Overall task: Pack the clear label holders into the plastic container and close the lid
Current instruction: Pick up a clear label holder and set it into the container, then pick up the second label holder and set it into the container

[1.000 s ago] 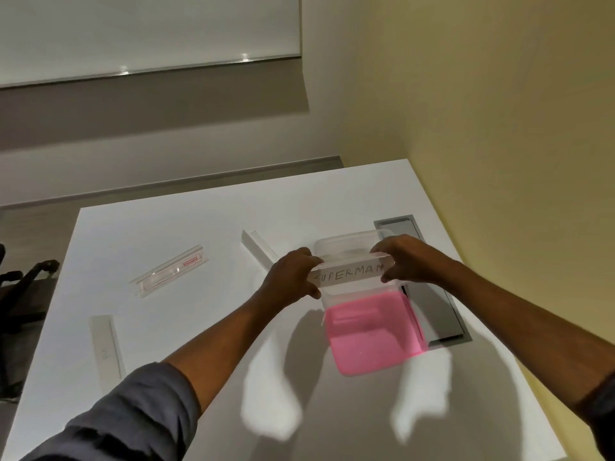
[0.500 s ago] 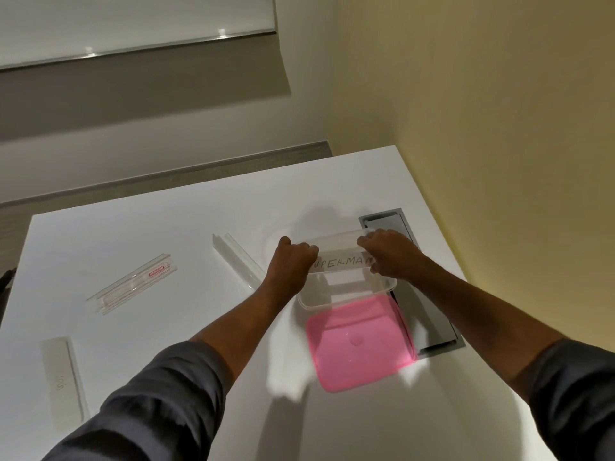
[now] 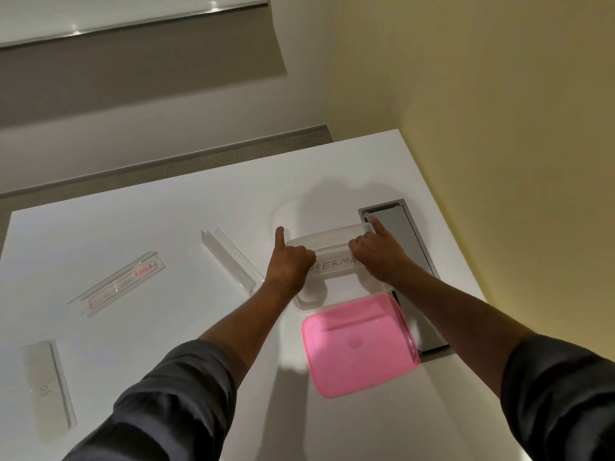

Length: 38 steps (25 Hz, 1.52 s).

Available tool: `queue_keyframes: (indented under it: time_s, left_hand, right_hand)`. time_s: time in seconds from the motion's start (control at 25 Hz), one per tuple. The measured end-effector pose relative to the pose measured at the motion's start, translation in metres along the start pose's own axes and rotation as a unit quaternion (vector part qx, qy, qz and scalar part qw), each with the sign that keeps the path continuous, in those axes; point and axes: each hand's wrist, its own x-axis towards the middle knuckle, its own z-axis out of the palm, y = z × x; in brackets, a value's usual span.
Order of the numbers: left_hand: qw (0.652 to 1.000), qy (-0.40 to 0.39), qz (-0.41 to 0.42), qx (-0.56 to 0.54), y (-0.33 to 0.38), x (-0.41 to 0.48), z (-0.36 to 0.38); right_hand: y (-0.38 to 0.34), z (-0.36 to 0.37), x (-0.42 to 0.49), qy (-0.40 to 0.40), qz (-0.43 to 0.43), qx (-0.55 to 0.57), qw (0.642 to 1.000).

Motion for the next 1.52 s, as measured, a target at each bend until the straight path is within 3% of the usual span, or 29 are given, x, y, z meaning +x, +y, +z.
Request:
queue_keyframes:
  time_s: [0.6, 0.72, 0.8, 0.92, 1.0, 1.12, 1.24, 1.48, 1.52]
  left_hand:
    - [0.992, -0.037, -0.056, -0.11, -0.001, 0.007, 0.003]
    - [0.987, -0.014, -0.053, -0.149, -0.005, 0.005, 0.003]
    - [0.972, 0.054, -0.066, -0.218, -0.008, -0.003, 0.001]
    - [0.905, 0.242, -0.127, -0.327, -0.014, -0.029, -0.008]
    - [0.845, 0.288, -0.207, -0.401, -0.021, -0.052, -0.011]
    - [0.769, 0.224, -0.336, -0.496, -0.038, -0.088, -0.004]
    - [0.712, 0.127, -0.407, -0.558, -0.055, -0.124, 0.015]
    - [0.553, 0.006, -0.443, -0.706, -0.078, -0.174, 0.05]
    - [0.541, -0.005, -0.439, -0.718, -0.082, -0.179, 0.052]
  right_hand:
    - [-0.005, 0.012, 0.005, 0.026, 0.013, 0.028, 0.999]
    - [-0.006, 0.01, 0.002, 0.058, 0.03, 0.05, 0.997]
    - [-0.007, 0.005, -0.001, 0.094, 0.053, 0.073, 0.992]
    - [-0.015, -0.009, -0.007, 0.126, 0.108, 0.135, 0.977]
    - [-0.027, -0.023, -0.013, 0.144, 0.152, 0.208, 0.956]
    - [-0.061, -0.054, -0.021, 0.171, 0.181, 0.348, 0.904]
    - [-0.114, -0.084, -0.022, 0.166, 0.157, 0.457, 0.86]
    - [-0.218, -0.111, -0.004, 0.091, 0.14, 0.535, 0.828]
    - [-0.227, -0.113, 0.001, 0.073, 0.153, 0.539, 0.825]
